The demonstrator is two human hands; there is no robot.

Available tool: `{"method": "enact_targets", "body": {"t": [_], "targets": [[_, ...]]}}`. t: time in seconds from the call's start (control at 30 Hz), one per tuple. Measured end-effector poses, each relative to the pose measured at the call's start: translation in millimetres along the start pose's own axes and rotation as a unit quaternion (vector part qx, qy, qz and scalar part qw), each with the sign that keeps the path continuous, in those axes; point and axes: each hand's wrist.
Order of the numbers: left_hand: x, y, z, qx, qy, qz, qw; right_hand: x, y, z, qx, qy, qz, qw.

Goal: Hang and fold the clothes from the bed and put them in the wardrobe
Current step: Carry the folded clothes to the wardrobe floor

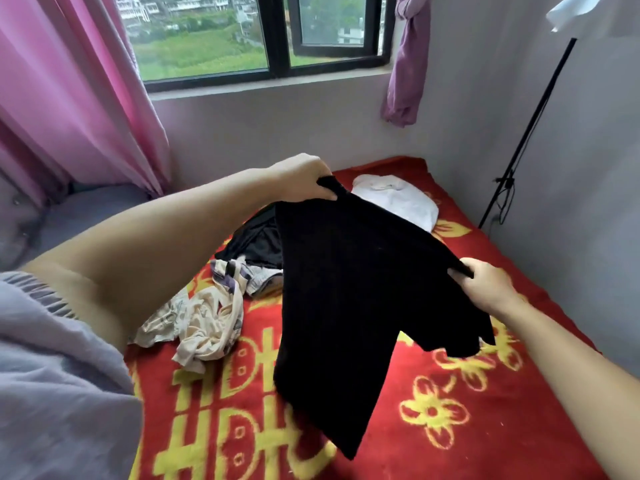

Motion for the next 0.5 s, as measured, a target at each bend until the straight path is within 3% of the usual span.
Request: {"method": "enact_targets", "body": {"t": [0.1, 0.2, 0.27, 0.37, 0.5], "targets": [[11, -5, -1, 0.073, 0.027, -0.131, 0.988, 13, -19, 2, 0.015, -0.056, -0.166, 0.984], [1, -11, 12, 0.039, 0.03, -0.261, 0.964, 13, -35, 23, 0.038, -0.151, -0.259, 0.953], [-16, -6, 29, 0.008, 0.021, -0.304, 0.952, 6, -34, 40, 0.018, -0.218, -0.275, 0.936], [-55, 16, 68, -0.038, 0.013, -0.299, 0.954, -17, -11, 60, -0.048, -0.305, -0.276, 0.911], [-121, 81, 126, -0.07, -0.004, -0.258, 0.964, -65, 70, 68, -0.119, -0.406, -0.169, 0.89]]}}
Point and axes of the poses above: each hand's wrist, its own x-axis towards the middle knuckle, its own y-axis out of the palm, z = x × y, and after that the axes turned 2 degrees about -z, right-handed
